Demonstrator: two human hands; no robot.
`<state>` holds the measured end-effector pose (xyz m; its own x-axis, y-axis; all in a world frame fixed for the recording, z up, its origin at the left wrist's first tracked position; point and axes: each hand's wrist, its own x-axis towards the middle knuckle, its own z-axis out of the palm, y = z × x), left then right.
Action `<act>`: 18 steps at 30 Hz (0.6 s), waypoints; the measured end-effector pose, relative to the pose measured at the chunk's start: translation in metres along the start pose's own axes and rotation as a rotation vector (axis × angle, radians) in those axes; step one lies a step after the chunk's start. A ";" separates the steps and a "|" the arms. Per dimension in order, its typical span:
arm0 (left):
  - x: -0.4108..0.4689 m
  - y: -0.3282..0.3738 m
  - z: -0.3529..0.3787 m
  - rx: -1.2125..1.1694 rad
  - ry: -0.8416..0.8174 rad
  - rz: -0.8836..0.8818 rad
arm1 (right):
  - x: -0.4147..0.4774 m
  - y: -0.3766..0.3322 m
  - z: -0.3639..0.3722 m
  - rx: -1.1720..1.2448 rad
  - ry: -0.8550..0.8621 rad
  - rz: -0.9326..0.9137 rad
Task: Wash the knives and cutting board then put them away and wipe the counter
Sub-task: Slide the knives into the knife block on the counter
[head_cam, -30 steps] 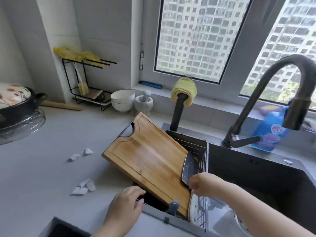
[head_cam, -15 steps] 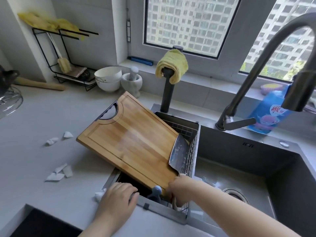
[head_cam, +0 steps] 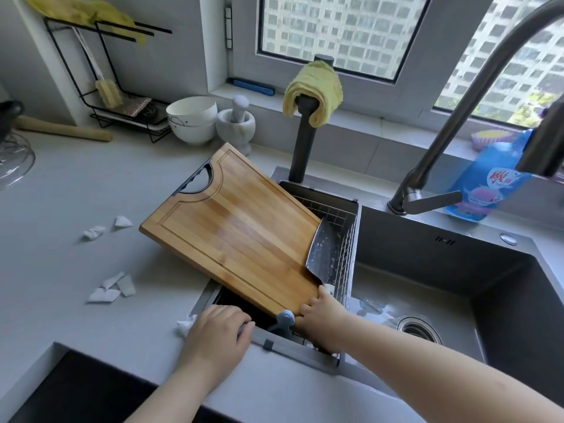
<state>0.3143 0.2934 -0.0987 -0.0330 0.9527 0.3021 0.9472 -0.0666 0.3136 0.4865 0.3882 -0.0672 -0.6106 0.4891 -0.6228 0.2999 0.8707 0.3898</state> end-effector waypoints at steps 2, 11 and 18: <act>0.000 -0.001 0.001 0.003 0.009 0.005 | -0.002 0.000 -0.002 -0.002 0.044 -0.002; -0.001 -0.002 0.002 0.014 0.044 0.018 | -0.022 0.026 -0.017 0.318 0.358 -0.014; 0.000 -0.001 0.002 -0.024 -0.013 0.013 | -0.017 0.038 -0.008 0.364 0.637 -0.003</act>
<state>0.3136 0.2939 -0.1010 -0.0165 0.9555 0.2946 0.9397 -0.0859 0.3310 0.5020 0.4128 -0.0361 -0.8863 0.4586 -0.0646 0.4544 0.8880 0.0701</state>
